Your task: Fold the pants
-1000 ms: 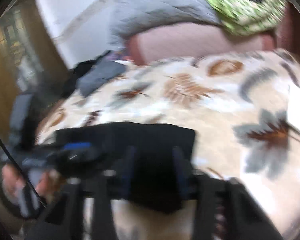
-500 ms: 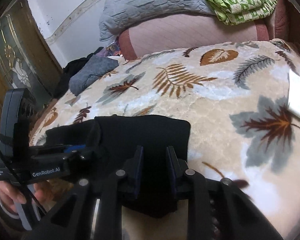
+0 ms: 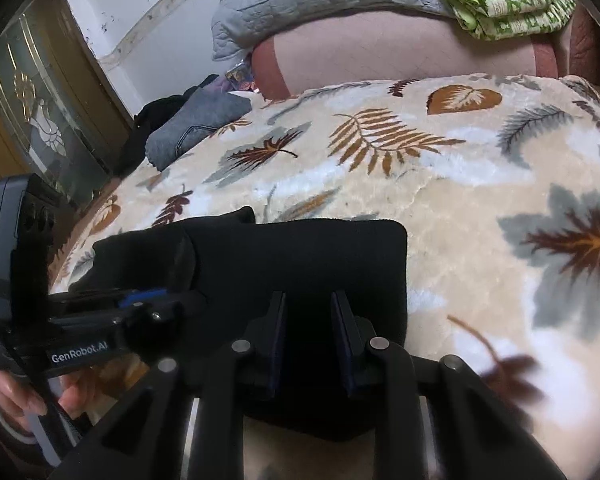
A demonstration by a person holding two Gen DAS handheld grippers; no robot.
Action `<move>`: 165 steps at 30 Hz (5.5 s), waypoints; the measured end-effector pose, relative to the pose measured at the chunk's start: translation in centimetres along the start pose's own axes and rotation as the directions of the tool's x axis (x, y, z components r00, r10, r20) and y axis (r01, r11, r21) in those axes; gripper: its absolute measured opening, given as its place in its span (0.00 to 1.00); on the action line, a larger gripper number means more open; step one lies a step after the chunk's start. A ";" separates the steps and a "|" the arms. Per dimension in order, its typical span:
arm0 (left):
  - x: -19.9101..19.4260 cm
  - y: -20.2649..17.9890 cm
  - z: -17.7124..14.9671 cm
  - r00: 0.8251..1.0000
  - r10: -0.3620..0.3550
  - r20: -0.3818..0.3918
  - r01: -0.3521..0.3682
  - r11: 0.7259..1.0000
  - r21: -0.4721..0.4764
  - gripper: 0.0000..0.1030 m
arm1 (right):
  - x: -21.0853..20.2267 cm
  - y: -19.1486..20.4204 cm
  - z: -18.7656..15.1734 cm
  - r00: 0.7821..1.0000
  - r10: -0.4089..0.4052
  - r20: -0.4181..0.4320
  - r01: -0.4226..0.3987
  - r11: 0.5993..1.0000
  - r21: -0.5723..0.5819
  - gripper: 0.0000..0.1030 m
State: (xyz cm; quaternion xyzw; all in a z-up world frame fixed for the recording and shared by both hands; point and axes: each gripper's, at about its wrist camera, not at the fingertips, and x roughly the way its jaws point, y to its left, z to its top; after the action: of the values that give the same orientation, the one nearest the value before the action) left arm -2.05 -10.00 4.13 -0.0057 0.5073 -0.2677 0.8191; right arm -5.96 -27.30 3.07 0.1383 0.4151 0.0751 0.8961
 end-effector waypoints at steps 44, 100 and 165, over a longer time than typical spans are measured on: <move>-7.4 5.3 -2.9 0.970 0.184 0.160 -0.156 0.972 -0.175 0.74 | -0.6 8.8 0.2 0.994 -0.111 0.017 0.112 0.969 -0.222 0.46; -12.5 18.1 -9.9 0.948 0.241 0.206 -0.097 0.838 -0.536 0.79 | 11.7 24.4 5.0 0.996 -0.022 -0.088 -0.032 0.822 -0.568 0.60; -3.0 -5.5 -1.5 0.976 -0.178 0.127 0.146 0.963 0.228 0.17 | -1.1 -3.3 5.3 0.998 0.043 0.048 -0.046 0.998 0.049 0.18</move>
State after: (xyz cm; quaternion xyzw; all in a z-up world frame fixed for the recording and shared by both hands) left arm -6.67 -13.01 7.41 0.0227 0.4114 -0.3865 0.8251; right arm -2.54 -31.72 6.15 0.1716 0.3923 0.0814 0.9000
